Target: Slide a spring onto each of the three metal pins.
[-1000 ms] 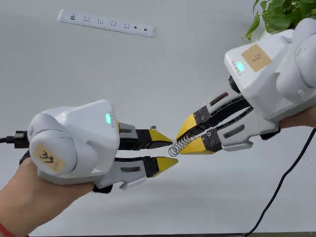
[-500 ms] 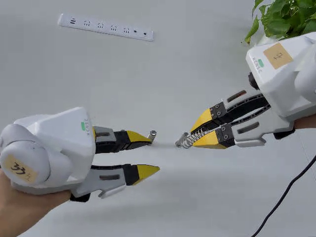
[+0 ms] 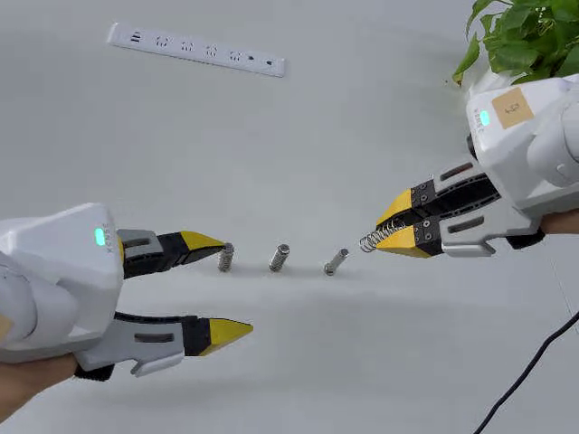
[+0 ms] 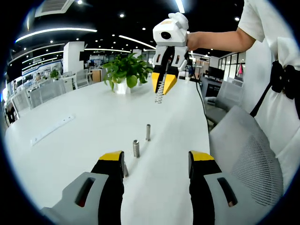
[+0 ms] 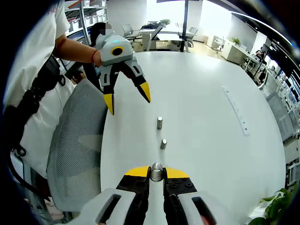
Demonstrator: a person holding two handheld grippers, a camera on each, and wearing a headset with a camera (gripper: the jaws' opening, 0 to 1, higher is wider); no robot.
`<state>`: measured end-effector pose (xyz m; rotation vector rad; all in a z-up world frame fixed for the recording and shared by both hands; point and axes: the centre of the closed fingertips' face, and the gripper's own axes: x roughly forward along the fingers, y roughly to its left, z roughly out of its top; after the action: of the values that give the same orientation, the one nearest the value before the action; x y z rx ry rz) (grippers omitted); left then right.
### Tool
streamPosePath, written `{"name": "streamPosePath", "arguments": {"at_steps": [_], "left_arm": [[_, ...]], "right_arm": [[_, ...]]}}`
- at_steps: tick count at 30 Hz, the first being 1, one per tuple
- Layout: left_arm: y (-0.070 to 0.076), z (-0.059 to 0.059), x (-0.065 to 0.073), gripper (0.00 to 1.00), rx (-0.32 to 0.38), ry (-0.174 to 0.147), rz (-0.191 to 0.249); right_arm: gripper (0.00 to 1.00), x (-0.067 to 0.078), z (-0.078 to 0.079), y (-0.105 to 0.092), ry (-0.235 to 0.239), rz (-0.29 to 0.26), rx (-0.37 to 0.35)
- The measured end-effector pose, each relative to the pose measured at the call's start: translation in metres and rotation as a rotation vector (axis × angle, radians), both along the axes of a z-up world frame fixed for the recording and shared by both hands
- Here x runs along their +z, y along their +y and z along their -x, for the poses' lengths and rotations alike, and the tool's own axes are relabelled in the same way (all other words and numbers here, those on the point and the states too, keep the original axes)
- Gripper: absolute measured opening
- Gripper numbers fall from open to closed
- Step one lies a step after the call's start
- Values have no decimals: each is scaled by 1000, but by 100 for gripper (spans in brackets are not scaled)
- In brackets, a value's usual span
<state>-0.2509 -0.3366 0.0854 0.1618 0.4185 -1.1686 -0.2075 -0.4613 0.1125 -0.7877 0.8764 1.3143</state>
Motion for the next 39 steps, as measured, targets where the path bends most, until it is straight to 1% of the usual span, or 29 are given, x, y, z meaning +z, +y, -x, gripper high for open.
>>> {"name": "streamPosePath", "arguments": {"at_steps": [5, 8, 11, 14, 16, 21, 22, 24, 27, 30, 36, 39], "left_arm": [[7, -2, -6, 64, 25, 10, 14], [10, -5, -8, 66, 39, 15, 28], [14, -7, -11, 72, 50, 18, 30], [17, -8, -13, 77, 59, 23, 32], [20, -8, -14, 79, 65, 23, 34], [21, -9, -16, 85, 77, 29, 43], [20, -9, -15, 86, 76, 24, 48], [19, -8, -15, 89, 74, 30, 54], [18, -7, -17, 91, 68, 27, 52], [18, -8, -19, 92, 69, 35, 48], [19, -8, -21, 92, 70, 42, 47], [19, -9, -20, 93, 74, 40, 50]], "right_arm": [[7, -11, -10, -6, -7, 29, -30], [7, -21, -15, -8, -11, 51, -31], [7, -27, -17, -9, -10, 67, -38], [7, -34, -18, -11, -20, 98, -29], [7, -39, -20, -14, -17, 104, -27], [7, -44, -19, -7, -7, 108, -28], [7, -47, -18, -7, -4, 113, -26], [7, -54, -20, -7, 1, 118, -20], [7, -57, -21, -5, 8, 119, -19], [7, -63, -25, -5, 16, 123, -19], [7, -65, -21, -2, 31, 129, -14], [7, -67, -24, -3, 35, 132, -15]]}}
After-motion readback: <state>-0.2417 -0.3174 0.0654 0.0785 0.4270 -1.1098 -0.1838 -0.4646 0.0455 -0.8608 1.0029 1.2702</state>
